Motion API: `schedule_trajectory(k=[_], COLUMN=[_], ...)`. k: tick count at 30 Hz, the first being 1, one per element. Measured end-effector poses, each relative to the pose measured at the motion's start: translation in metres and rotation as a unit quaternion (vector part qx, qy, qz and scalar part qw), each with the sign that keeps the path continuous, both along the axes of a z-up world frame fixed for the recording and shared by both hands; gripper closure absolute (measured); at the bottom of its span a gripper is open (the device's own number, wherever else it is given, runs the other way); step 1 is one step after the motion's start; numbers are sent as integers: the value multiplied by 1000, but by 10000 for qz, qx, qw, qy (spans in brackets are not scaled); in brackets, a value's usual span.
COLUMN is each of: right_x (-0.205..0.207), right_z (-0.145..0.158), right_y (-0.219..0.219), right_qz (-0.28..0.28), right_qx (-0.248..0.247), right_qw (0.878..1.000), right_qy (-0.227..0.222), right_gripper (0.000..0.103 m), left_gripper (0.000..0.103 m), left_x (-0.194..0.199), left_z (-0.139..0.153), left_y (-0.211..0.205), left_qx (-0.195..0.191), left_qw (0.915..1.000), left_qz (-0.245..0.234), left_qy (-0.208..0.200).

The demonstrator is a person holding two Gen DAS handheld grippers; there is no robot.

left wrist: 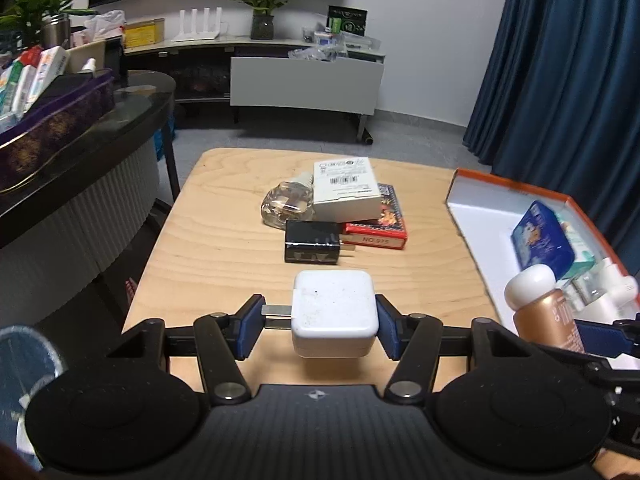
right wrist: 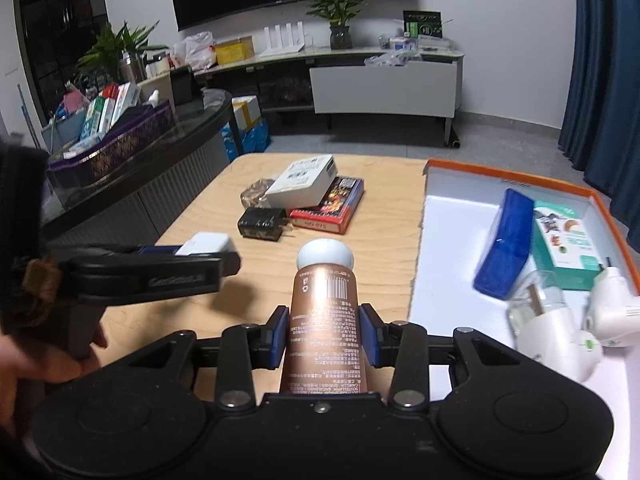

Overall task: Organize rigid objects
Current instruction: 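Carry the bronze spray bottle and white cube charger over the white box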

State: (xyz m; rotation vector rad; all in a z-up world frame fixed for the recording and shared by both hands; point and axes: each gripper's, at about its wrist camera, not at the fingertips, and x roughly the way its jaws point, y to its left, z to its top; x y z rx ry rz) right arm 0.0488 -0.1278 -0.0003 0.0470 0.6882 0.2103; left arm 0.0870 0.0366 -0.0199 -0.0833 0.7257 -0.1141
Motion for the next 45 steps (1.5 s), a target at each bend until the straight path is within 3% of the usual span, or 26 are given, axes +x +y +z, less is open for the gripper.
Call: schedule_trajectory(k=[10,18,33,45], right_x=[-38,-64,-91,-91], right_z=[18,27,25,23], right_y=[-35,-72,-151,-171], right_qz=[-304,-747,-1863,-2117], right_qx=[62,15,35,91], right_qw=[9992,9962,9808,9755], right_qy=[-246,-441,-575,-596], right_gripper=[57,57,57,57], left_gripper=[45,45,45,45], left_x=[-35,-48,-45,-39], left_z=[23,23,22,25], left_y=[-42,-89,-159,-177], left_qx=[-244,-424,-429,-347], left_qw=[9994,9964,9861,9839], left_qz=[-206,-725,-1601,-1745], left_qy=[-137,-66,-115,-187])
